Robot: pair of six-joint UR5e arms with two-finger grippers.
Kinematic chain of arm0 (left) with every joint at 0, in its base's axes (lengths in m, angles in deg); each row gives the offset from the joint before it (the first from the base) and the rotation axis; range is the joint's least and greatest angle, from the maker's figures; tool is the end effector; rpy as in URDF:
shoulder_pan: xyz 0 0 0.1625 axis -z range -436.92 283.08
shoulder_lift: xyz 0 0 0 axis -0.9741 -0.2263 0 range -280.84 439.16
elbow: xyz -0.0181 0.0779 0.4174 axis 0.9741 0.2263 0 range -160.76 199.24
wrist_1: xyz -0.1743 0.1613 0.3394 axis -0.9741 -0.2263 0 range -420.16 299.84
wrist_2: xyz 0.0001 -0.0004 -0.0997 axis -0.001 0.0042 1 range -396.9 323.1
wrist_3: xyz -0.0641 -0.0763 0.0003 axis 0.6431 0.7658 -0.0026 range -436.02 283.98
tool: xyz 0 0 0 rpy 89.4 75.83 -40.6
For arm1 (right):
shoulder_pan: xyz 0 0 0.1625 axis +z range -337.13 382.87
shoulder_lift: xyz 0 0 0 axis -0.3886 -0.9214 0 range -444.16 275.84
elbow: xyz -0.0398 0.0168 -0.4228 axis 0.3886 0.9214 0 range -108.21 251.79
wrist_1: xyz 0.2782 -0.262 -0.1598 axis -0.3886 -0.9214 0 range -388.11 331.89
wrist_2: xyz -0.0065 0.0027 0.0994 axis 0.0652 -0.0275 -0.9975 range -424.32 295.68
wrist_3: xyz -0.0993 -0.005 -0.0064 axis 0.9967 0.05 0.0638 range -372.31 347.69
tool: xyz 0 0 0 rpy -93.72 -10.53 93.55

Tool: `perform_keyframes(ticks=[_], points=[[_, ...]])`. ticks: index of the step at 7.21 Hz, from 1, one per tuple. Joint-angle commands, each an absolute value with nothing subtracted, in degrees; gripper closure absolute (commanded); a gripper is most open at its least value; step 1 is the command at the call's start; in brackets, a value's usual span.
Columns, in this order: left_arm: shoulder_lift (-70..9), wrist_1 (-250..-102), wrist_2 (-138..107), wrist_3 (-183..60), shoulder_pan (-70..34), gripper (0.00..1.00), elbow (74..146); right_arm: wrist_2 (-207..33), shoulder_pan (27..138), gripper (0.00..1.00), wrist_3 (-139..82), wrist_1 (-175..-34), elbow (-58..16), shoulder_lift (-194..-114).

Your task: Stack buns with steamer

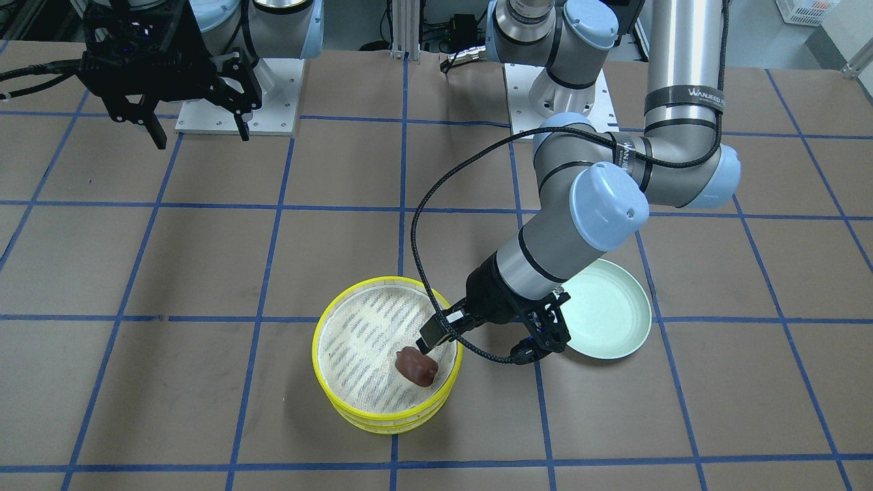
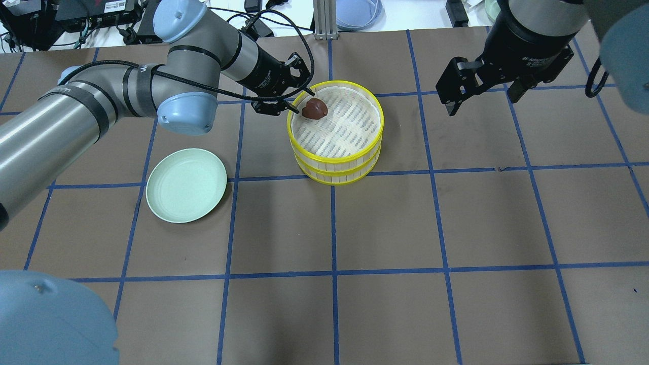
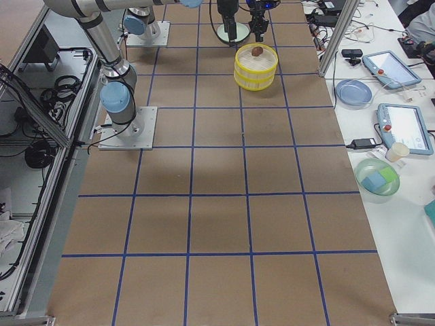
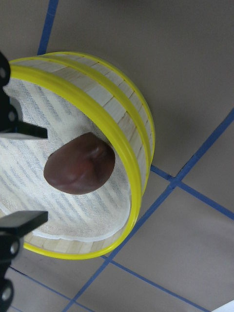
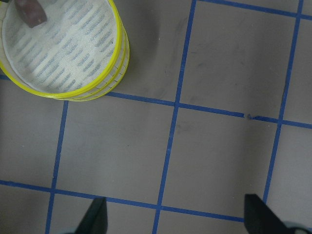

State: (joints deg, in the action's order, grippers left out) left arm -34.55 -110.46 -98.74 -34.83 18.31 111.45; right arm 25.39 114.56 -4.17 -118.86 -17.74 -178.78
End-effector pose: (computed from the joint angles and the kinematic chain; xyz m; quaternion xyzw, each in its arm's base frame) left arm -0.2380 -0.6222 0.3186 0.2695 -0.9249 0.0118 0.2679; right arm 0.1475 -0.4615 0.5319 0.0857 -0.9950 0.0510 0.0003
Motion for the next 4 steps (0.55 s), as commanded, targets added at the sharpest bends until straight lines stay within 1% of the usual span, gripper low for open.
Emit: perform_keyframes(ticks=[1,2,4], points=[[-33.44,-110.52,-101.3,-35.67,18.26,0.05,109.69,25.41,114.54,0.0,-3.79,-119.33,-17.86,-178.82],[-32.47,-112.79,-107.33,-42.38,17.65,0.01,107.59,25.24,114.54,0.0,-3.61,-119.16,-17.86,-178.99],[-29.67,-123.3,-113.07,-61.86,11.27,0.0,104.76,26.89,114.62,0.0,-3.35,-121.25,-16.89,-176.9]])
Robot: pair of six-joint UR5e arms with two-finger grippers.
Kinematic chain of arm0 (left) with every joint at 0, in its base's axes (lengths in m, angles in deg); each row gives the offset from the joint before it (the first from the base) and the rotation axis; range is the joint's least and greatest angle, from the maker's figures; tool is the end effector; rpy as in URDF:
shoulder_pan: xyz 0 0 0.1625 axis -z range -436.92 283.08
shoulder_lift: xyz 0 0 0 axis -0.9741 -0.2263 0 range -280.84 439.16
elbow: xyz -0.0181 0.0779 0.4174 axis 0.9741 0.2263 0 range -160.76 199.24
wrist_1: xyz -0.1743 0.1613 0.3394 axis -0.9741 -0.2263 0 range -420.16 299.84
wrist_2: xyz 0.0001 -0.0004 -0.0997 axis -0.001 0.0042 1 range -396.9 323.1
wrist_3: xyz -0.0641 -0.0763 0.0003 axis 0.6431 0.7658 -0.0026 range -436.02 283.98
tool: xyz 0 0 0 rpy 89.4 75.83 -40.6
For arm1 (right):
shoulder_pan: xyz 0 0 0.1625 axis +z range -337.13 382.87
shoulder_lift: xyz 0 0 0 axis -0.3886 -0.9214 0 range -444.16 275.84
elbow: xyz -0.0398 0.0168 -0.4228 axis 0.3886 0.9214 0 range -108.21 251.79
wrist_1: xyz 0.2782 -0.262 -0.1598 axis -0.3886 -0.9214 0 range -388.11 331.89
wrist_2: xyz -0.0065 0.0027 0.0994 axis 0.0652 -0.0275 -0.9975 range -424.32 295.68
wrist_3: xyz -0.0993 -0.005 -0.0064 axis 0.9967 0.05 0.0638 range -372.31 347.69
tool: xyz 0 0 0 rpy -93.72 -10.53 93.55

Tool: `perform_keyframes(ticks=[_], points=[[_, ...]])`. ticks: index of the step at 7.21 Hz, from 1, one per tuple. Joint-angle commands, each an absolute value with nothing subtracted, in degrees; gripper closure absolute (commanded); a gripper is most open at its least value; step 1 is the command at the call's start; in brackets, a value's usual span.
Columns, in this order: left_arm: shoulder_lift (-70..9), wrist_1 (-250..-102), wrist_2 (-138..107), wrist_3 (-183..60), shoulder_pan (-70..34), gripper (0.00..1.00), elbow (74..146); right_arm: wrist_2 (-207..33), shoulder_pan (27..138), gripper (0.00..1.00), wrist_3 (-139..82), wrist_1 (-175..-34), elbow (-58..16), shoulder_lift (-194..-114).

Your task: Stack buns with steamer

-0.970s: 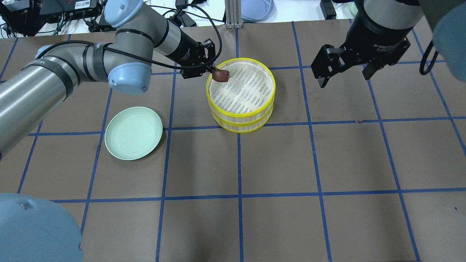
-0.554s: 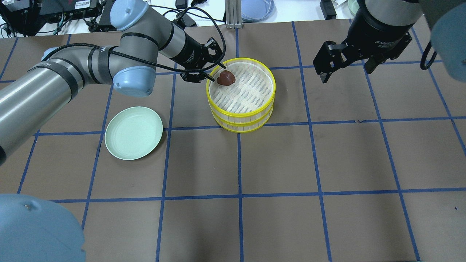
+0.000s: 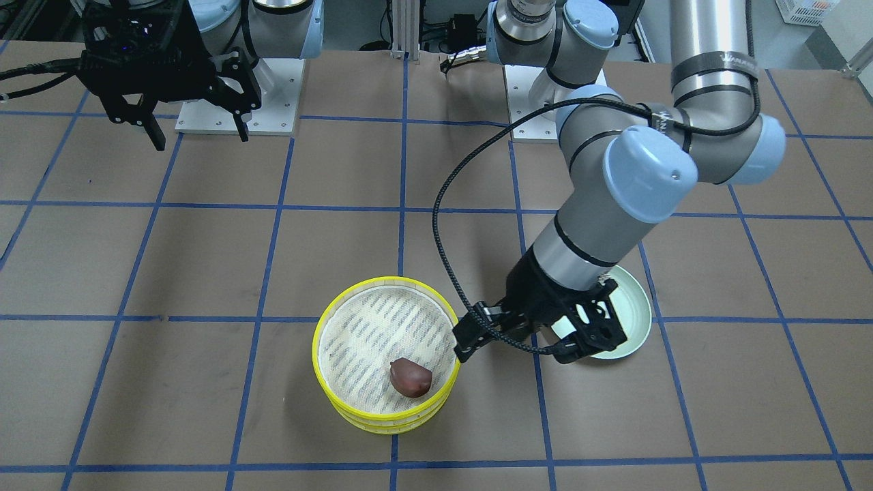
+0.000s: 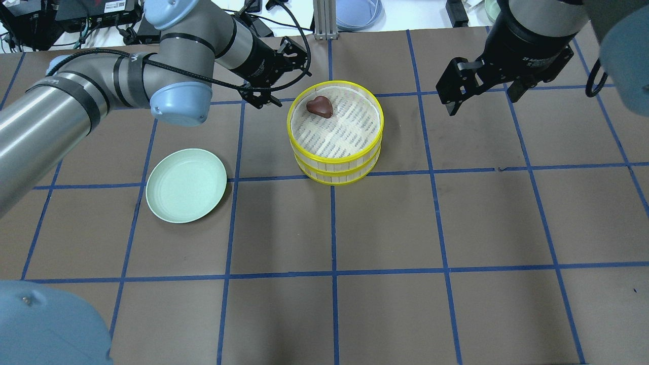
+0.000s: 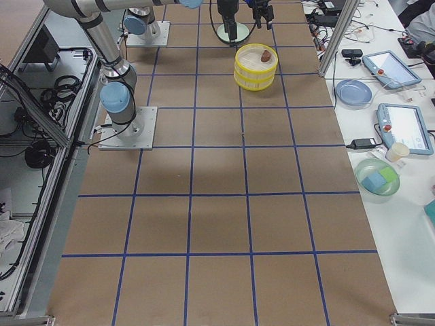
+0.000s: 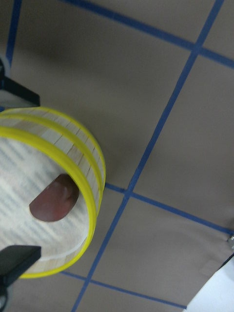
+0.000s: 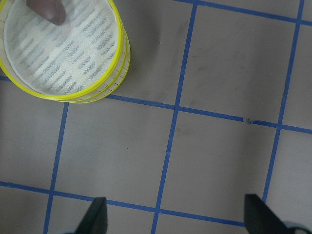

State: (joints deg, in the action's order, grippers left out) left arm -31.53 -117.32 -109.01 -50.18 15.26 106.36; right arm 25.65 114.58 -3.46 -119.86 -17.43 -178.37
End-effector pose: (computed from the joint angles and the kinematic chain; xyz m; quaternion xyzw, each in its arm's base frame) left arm -0.1883 -0.6377 0.3744 0.1809 -0.9627 0.0880 0.1809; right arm 0.1474 -0.4660 0.5332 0.0919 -0.9940 0.0587 0.0034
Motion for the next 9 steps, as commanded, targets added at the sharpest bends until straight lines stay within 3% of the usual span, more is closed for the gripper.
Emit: perform_keyframes(ticks=[1,5,9], points=[[-27.3,-128.49,-114.15,-72.05,7.92,0.0,104.67,28.3,114.62,0.0,-3.35,-121.1,-13.58,-173.67],[-14.83,-147.13,-127.16,-78.48,5.69,0.0,104.75,28.49,114.71,0.0,-3.35,-120.13,-11.7,-172.05],[-9.18,-149.81,-127.08,-78.48,5.78,0.0,105.9,29.72,114.8,0.0,-4.22,-120.22,-11.7,-172.48]])
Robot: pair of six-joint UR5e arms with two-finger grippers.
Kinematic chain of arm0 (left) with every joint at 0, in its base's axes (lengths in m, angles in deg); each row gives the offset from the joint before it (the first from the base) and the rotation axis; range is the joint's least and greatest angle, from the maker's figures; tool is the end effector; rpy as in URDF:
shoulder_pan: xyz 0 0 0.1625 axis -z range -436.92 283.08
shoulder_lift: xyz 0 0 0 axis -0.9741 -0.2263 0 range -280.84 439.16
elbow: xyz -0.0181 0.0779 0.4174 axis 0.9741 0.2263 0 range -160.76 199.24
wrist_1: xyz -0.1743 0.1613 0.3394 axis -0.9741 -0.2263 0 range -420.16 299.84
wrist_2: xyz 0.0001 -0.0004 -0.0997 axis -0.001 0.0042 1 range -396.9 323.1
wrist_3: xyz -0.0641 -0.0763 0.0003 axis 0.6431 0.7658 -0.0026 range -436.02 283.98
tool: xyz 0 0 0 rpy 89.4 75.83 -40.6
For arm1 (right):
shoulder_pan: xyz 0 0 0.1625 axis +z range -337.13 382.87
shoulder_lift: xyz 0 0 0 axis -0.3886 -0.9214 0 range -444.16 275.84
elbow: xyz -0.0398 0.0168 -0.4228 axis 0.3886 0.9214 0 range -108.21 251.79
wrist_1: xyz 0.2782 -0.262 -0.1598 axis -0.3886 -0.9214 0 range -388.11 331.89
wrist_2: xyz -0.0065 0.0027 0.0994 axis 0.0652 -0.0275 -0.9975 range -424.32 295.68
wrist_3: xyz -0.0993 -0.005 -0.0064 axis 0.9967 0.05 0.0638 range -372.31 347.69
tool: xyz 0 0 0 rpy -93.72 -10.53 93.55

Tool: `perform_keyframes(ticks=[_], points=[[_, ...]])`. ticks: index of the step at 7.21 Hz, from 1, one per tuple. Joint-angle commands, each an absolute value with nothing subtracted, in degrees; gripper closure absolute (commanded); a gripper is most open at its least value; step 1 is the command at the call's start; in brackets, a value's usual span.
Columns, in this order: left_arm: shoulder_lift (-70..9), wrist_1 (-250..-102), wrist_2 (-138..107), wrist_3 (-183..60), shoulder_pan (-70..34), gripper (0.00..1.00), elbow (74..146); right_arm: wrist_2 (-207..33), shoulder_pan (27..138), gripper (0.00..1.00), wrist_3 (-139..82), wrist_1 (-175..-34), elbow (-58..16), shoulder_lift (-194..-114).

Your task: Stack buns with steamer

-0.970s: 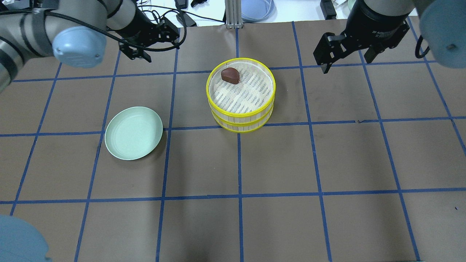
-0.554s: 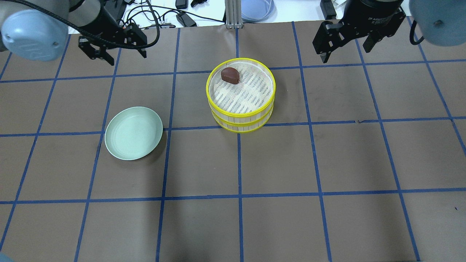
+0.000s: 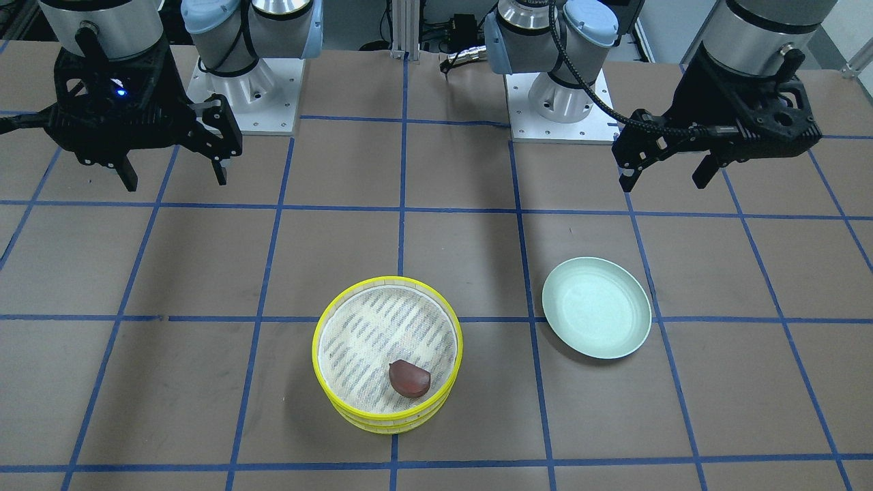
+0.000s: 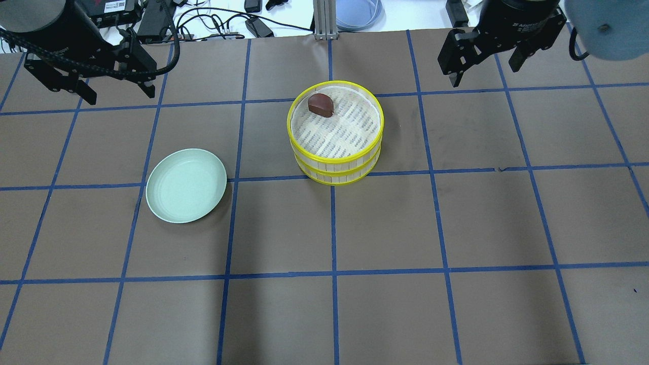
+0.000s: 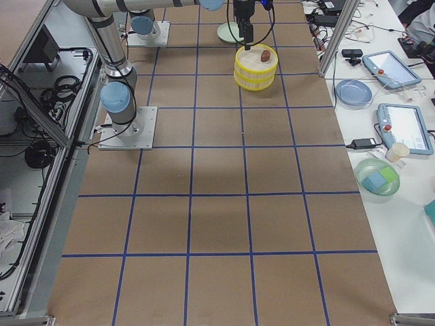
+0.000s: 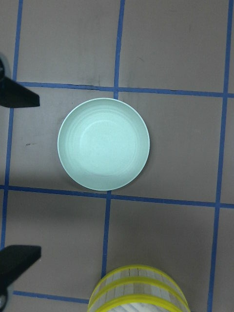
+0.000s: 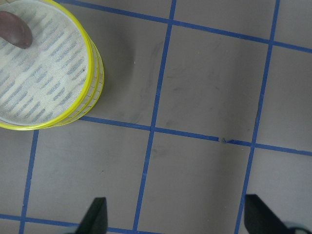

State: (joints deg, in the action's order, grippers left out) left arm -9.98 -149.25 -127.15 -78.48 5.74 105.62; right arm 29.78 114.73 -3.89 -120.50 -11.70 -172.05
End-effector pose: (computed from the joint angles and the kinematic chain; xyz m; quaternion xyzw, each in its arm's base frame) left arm -0.0687 -0.5061 0.5282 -0.0427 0.9980 -0.0467 0.0062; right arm 0.1430 -0.5130 0.5304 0.0873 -0.9938 0.0571 0.0390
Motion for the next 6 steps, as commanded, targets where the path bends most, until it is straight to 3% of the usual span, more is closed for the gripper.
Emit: perform_keyframes(ticks=[1,6], points=[[-9.0,-149.99,-127.16,-78.48,5.61,0.0,105.98,29.72,114.8,0.0,-4.23,-120.39,-11.7,-172.05],[-9.0,-149.99,-127.16,-78.48,5.52,0.0,106.07,29.98,114.8,0.0,-4.23,-120.92,-12.05,-171.87]])
